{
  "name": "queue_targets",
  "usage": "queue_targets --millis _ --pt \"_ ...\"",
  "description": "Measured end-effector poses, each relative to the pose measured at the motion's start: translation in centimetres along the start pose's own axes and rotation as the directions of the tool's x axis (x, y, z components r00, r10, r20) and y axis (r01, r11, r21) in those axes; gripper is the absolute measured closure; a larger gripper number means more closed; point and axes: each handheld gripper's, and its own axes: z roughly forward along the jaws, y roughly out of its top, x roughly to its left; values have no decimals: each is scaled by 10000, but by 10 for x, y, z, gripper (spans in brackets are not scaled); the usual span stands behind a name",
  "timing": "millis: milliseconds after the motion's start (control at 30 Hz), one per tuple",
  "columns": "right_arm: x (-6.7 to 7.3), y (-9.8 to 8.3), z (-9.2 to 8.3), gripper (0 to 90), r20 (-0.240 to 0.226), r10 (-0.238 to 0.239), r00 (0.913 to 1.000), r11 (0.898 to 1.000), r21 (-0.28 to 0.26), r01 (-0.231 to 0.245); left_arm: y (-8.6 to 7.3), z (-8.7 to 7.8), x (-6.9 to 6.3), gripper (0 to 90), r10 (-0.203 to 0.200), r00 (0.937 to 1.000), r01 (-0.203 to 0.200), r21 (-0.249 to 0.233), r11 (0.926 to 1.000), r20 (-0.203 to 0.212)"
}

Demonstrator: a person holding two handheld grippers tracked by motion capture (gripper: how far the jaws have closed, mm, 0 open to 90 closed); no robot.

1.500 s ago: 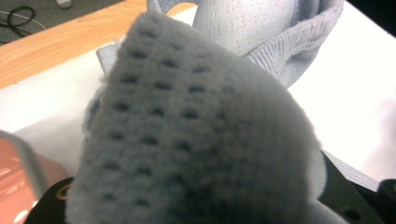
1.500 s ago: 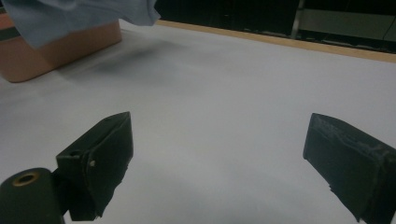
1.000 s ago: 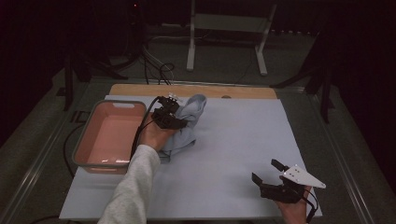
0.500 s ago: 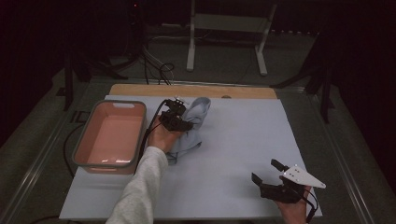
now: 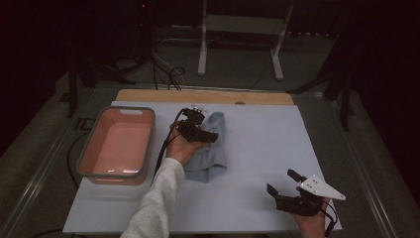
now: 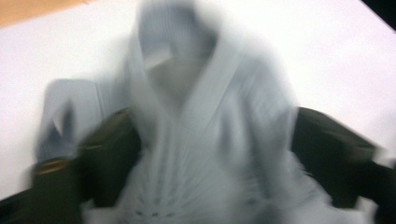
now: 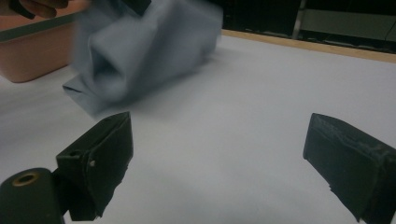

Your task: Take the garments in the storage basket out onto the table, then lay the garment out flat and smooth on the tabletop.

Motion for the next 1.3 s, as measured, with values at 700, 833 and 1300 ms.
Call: queue_targets --millis 700,833,1300 --pt "0 0 0 86 21 -31 10000 10000 45 31 -19 -35 28 4 -453 9984 403 -1389 9895 -326" --pt "1 0 0 87 29 -59 10000 10000 51 59 -24 -38 34 4 -555 9977 494 -1456 9881 -385" --pt "1 -1 0 86 66 -88 9999 9999 91 87 -37 -48 42 4 -478 9975 389 -1593 9865 -526"
